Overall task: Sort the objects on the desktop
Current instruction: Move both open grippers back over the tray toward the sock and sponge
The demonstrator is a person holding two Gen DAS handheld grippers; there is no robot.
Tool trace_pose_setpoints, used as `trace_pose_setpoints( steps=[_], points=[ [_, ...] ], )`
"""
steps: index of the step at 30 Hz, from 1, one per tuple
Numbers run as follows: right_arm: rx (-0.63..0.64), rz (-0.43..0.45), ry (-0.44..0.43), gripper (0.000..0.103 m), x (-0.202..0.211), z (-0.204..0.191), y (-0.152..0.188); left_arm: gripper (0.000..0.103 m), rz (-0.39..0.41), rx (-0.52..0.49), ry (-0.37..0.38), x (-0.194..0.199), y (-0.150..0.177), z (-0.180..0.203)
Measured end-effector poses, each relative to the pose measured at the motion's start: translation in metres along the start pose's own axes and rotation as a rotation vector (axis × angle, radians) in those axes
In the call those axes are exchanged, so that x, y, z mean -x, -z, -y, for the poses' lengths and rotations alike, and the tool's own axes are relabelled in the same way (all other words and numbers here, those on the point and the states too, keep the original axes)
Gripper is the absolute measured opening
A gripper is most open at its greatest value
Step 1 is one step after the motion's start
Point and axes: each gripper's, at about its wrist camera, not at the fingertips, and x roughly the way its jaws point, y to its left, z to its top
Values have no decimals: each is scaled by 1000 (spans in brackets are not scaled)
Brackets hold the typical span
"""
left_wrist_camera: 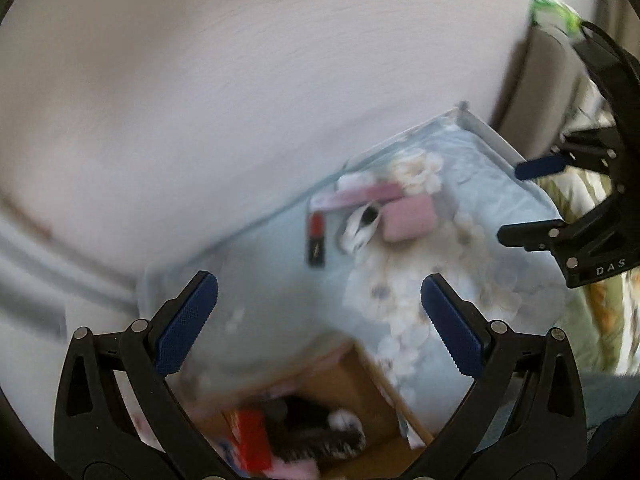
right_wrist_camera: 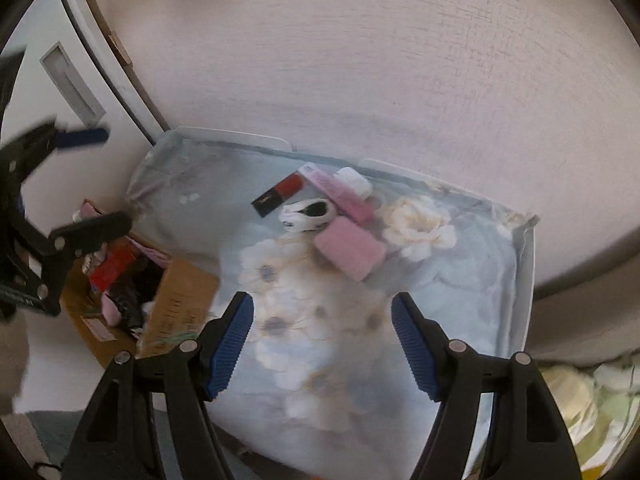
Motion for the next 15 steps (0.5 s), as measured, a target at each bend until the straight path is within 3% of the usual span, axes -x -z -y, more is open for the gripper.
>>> trace_pose_setpoints(
  steps=[5,8,11,15],
  points=[
    [98,-47,38,67,-37,24,-10,102,-49,-108,90,-56,-28,19],
    [122,-92,5,67,-71,41,-12,98,-100,-129,162,-98,-36,26],
    [151,-120,-37,67,-97,50,-14,91,-149,-169,160,-138,-37,31],
    [213,-128,-83,67,-125,54,-18,91,-202,-203,187,-171,-30,33]
  ],
)
